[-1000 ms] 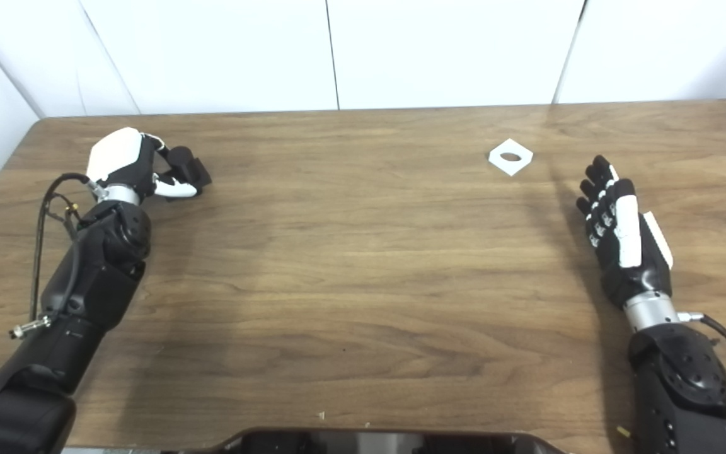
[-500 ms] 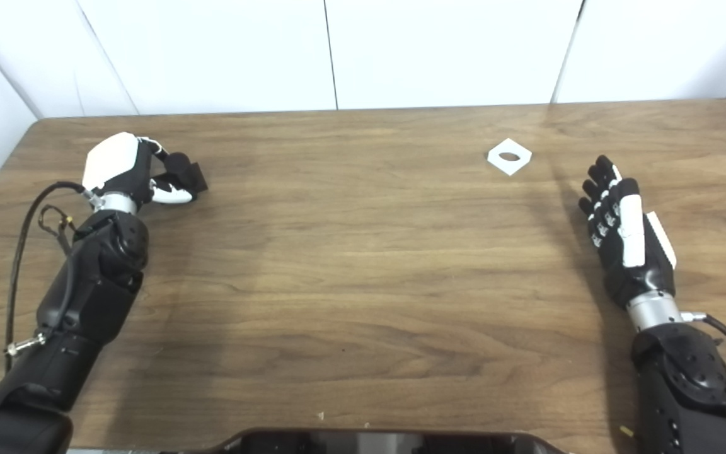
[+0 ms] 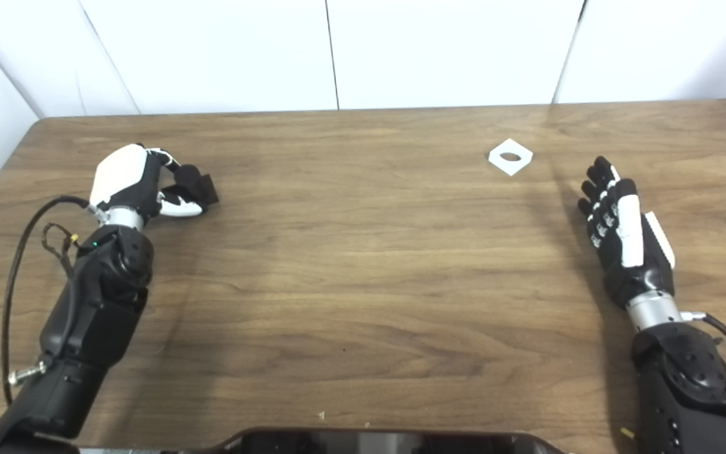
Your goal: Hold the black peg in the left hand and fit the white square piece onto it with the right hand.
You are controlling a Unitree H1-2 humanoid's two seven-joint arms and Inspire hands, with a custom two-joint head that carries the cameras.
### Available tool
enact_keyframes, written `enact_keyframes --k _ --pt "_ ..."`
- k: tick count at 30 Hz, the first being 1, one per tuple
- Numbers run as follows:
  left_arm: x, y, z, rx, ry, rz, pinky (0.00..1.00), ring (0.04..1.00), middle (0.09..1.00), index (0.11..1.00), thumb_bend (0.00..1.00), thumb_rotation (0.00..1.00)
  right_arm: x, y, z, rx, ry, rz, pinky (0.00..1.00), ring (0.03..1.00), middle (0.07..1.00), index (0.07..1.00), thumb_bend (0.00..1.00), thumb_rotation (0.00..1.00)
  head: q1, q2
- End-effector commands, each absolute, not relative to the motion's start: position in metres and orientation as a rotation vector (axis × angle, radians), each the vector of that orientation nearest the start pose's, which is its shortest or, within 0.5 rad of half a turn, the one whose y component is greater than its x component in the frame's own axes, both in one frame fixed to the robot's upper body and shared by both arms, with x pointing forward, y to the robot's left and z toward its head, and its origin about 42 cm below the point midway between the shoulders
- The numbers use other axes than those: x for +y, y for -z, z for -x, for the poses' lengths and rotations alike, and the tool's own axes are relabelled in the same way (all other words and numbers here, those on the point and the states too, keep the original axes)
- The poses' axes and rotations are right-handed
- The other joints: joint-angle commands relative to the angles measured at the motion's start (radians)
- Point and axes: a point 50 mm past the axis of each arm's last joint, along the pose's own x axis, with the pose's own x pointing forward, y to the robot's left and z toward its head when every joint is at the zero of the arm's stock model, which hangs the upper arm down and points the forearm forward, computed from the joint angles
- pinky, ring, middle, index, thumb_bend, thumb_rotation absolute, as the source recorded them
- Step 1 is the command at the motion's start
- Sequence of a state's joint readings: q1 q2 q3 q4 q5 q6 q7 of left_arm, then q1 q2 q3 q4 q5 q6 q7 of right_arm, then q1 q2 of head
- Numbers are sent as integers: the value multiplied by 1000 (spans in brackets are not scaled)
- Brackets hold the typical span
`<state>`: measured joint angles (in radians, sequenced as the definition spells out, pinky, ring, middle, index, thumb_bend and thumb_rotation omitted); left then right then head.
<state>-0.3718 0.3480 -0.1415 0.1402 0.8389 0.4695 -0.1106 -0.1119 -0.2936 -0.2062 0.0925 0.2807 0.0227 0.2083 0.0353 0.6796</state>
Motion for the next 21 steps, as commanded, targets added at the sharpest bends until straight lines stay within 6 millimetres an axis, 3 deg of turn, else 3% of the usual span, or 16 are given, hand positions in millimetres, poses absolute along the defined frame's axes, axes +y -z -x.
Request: enact_keyframes --k 1,21 --pt "283 -173 -393 204 -78 -1161 1000 1000 874 488 508 76 -343 -122 -315 -40 -21 -29 1000 1000 1000 1000 578 1000 -2 2" --pt "222 -170 -327 153 128 -1015 1000 1000 886 491 501 82 -328 -116 -316 -26 -38 -42 1000 1000 1000 1000 576 1000 -45 4"
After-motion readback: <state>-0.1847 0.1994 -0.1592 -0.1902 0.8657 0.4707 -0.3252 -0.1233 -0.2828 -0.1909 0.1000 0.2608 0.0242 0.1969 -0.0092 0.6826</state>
